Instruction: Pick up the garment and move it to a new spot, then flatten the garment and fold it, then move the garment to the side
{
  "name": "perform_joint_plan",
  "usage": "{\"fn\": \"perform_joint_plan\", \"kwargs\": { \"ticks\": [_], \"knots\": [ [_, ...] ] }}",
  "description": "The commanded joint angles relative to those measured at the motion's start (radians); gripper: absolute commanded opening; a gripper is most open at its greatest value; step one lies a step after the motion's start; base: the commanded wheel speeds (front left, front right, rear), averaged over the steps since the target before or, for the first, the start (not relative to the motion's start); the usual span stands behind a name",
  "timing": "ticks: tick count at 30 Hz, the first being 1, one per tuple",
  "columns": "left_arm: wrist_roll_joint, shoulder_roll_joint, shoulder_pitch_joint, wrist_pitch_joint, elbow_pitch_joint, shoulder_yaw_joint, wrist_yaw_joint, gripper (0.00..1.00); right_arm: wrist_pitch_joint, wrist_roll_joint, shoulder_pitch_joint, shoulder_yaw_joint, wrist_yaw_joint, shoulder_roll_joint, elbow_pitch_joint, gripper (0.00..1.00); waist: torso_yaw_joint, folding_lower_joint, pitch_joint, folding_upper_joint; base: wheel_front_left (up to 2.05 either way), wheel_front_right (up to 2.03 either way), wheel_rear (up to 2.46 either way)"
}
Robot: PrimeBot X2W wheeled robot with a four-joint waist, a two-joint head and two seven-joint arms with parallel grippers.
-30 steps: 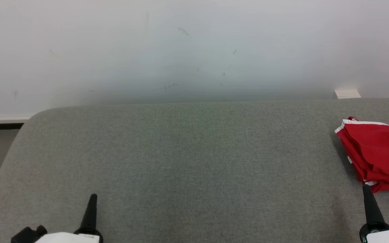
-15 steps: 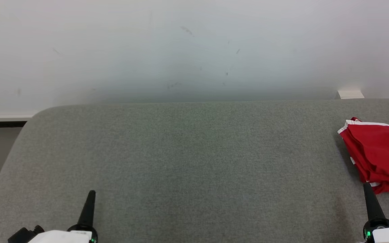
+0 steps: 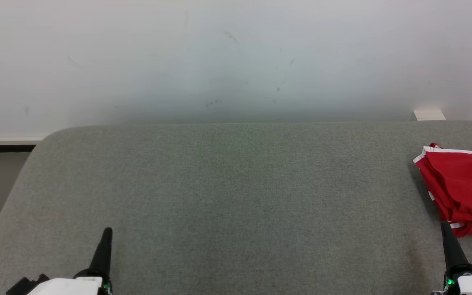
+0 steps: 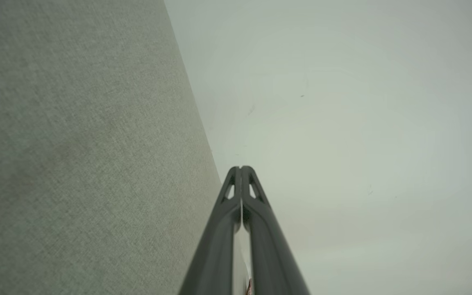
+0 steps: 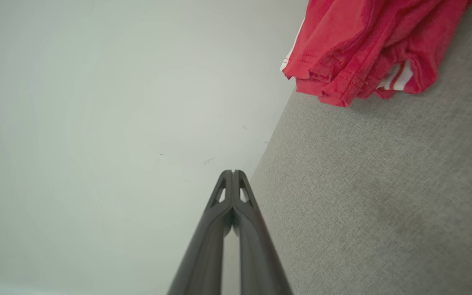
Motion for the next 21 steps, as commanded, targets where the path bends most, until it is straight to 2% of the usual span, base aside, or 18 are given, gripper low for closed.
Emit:
{"fn": "perform_joint_plan", "kwargs": {
  "ticks": [1, 21],
  "knots": [
    [-0.018, 0.007, -0.014, 0.007, -0.006, 0.004, -0.009, 0.00, 0.002, 0.018, -0.019, -0.007, -0.001, -0.001, 0.000, 0.00, 0.001, 0.0000, 0.000, 0.0000, 0.00, 0.00, 0.00],
    [-0.169, 0.008, -0.024, 0.045, -0.007, 0.024, -0.015, 0.00, 0.044, 0.144, -0.027, -0.030, -0.002, 0.017, 0.006, 0.00, 0.014, 0.0000, 0.003, 0.0000, 0.00, 0.00, 0.00]
  ]
}}
